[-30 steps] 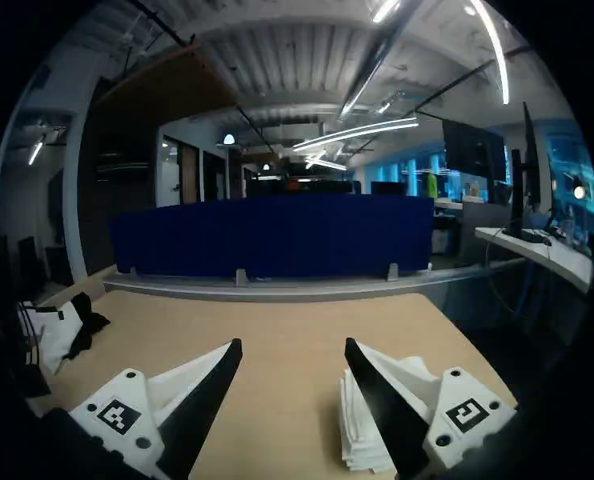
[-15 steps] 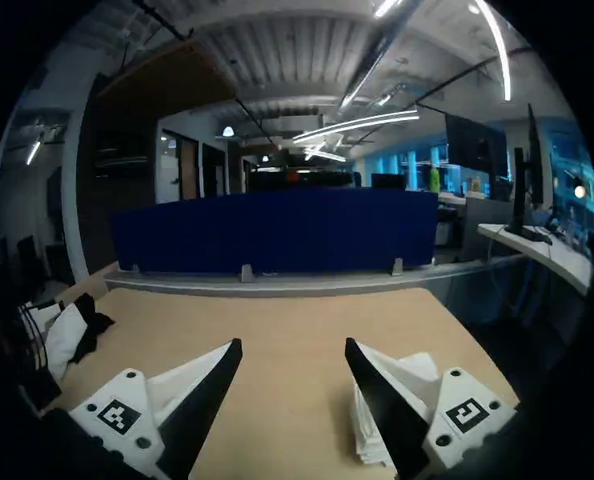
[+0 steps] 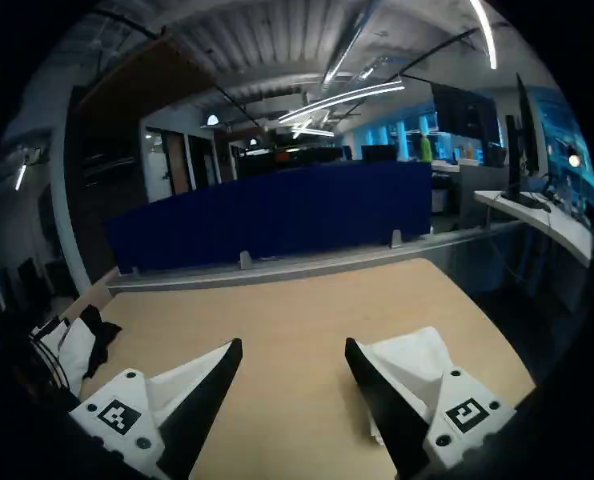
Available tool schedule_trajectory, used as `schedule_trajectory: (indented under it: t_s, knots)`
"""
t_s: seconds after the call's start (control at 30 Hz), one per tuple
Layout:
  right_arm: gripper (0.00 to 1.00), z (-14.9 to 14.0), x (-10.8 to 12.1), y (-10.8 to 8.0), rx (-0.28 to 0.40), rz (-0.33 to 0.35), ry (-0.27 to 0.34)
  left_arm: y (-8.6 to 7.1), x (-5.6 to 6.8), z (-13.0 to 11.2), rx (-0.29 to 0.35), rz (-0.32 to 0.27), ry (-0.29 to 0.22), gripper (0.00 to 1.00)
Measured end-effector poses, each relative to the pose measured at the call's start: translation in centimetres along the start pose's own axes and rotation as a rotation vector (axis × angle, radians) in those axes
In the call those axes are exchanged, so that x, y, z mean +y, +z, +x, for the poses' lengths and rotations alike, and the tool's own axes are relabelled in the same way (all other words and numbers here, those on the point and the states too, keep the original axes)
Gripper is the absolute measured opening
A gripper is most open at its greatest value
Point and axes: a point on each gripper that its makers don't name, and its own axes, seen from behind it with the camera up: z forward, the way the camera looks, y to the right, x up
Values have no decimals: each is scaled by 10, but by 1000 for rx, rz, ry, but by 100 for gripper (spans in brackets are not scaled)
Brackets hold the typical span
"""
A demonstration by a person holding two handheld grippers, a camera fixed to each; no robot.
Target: Fold towel
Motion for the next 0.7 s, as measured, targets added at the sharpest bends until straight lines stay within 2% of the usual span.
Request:
schedule_trajectory:
  t_s: [0.37, 0.57, 0.7]
  knots:
    - [99, 12, -7, 13, 39, -13, 57, 3, -7, -29, 44, 1, 36, 95]
    - [100, 10, -11, 22, 68, 0, 36, 8, -12, -52, 71, 0, 38, 95]
    - [99, 1, -15, 29, 73, 8, 17, 13, -20, -71, 77, 13, 47, 95]
